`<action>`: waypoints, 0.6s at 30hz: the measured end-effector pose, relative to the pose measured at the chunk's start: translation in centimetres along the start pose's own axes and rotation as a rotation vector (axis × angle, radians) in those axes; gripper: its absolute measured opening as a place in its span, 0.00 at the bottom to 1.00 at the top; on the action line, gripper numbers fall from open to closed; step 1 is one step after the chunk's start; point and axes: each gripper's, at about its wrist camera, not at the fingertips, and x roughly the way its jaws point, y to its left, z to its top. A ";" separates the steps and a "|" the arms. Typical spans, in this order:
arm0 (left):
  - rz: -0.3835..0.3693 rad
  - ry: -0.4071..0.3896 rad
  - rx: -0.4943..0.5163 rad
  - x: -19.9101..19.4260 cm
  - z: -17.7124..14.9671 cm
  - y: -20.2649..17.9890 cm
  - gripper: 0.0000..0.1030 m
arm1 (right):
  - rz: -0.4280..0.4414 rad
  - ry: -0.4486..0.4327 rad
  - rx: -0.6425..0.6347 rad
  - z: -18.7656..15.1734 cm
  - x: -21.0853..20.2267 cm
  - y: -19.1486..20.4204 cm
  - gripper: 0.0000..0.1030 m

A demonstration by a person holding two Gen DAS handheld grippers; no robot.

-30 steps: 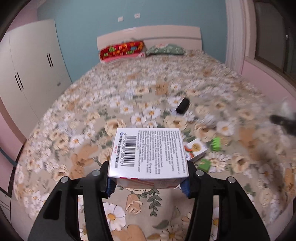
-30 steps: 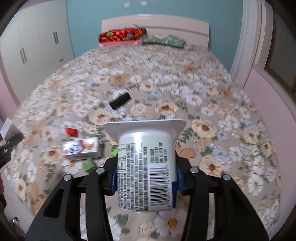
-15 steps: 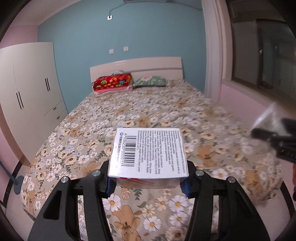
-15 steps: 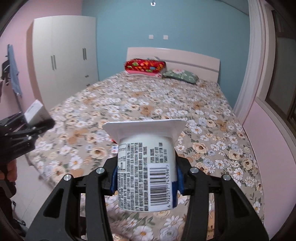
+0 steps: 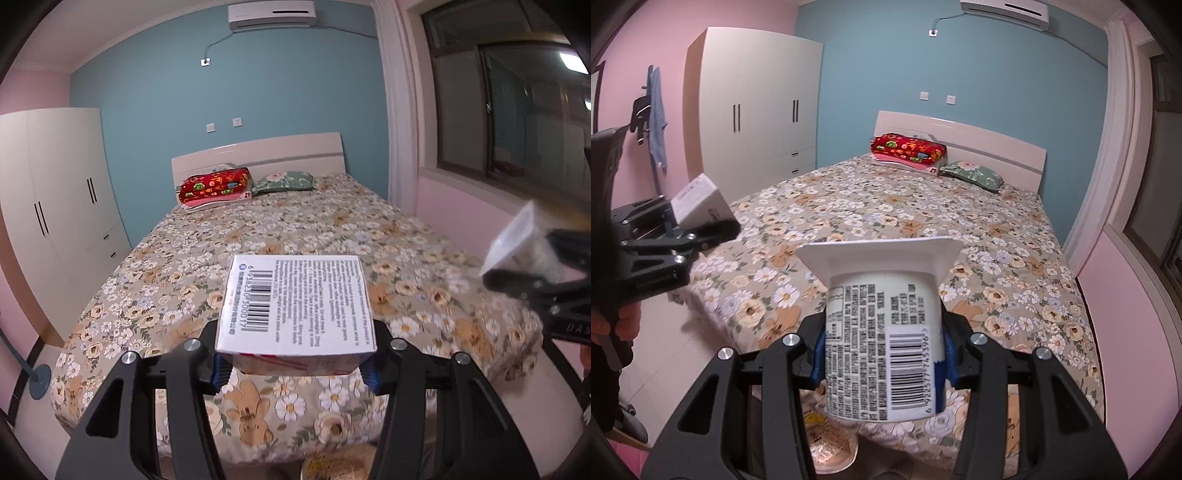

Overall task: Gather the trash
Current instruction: 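Carry the box and yogurt cup with both tools over the white paper bowl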

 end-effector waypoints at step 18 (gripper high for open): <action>-0.078 0.323 0.058 6.4 -15.3 -2.4 0.54 | 0.148 0.281 0.007 -14.9 7.9 5.8 0.46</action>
